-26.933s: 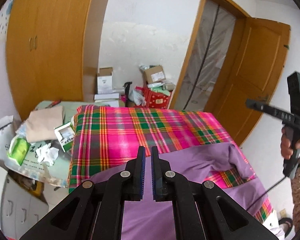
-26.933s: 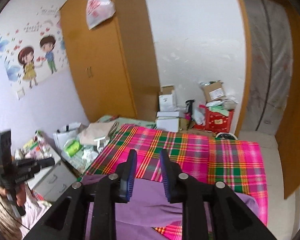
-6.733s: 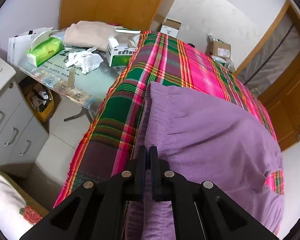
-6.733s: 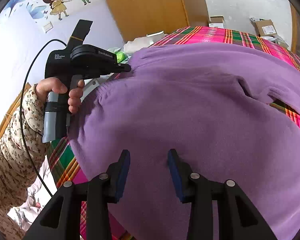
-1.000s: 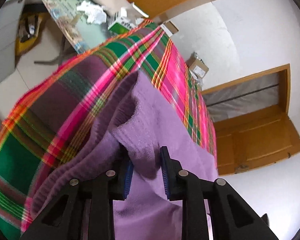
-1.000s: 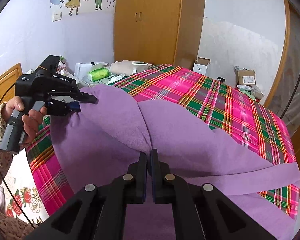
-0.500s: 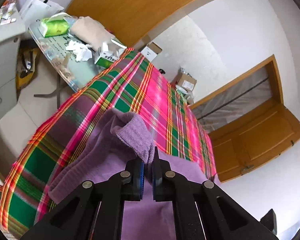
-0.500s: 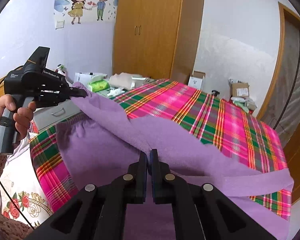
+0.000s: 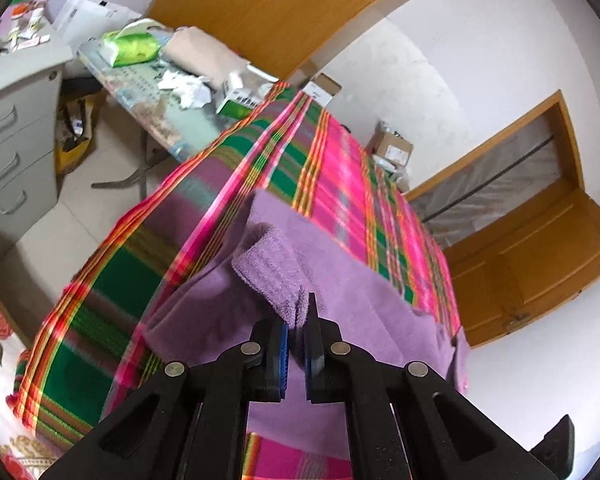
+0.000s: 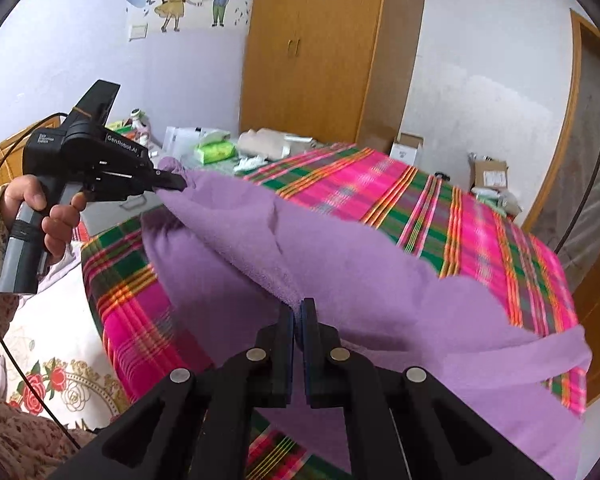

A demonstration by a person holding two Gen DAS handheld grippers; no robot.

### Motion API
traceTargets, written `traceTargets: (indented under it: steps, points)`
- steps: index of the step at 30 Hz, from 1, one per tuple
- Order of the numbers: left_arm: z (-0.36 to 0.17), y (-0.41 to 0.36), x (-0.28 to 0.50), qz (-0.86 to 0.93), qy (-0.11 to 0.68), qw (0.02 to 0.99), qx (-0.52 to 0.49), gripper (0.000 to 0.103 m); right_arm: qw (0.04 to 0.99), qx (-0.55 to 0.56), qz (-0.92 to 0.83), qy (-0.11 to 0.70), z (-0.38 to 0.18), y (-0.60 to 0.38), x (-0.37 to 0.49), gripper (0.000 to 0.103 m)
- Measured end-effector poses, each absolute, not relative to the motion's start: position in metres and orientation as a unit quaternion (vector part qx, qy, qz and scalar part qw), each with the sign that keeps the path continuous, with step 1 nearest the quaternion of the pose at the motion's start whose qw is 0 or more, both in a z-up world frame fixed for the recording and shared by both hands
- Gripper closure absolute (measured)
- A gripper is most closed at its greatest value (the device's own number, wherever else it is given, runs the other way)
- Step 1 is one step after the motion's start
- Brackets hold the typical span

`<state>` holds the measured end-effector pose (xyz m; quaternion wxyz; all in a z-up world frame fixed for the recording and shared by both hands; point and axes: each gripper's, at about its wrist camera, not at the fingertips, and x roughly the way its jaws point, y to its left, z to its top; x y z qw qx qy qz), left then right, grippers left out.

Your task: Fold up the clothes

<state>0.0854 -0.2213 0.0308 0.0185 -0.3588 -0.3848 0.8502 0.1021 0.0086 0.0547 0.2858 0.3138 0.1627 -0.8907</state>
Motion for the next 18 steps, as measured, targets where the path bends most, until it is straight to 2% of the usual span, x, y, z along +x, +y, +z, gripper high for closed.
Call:
traceTargets:
  steps: [10, 18]
  points:
    - [-0.001, -0.221, 0.097, 0.842, -0.374, -0.016, -0.388, 0.097, 0.295, 0.377, -0.867, 0.139, 0.007, 0.008, 0.100, 0.099]
    - [-0.012, -0.226, 0.101, 0.834, -0.389, -0.021, -0.391, 0.094, 0.293, 0.390, -0.863, 0.129, -0.004, 0.009, 0.100, 0.098]
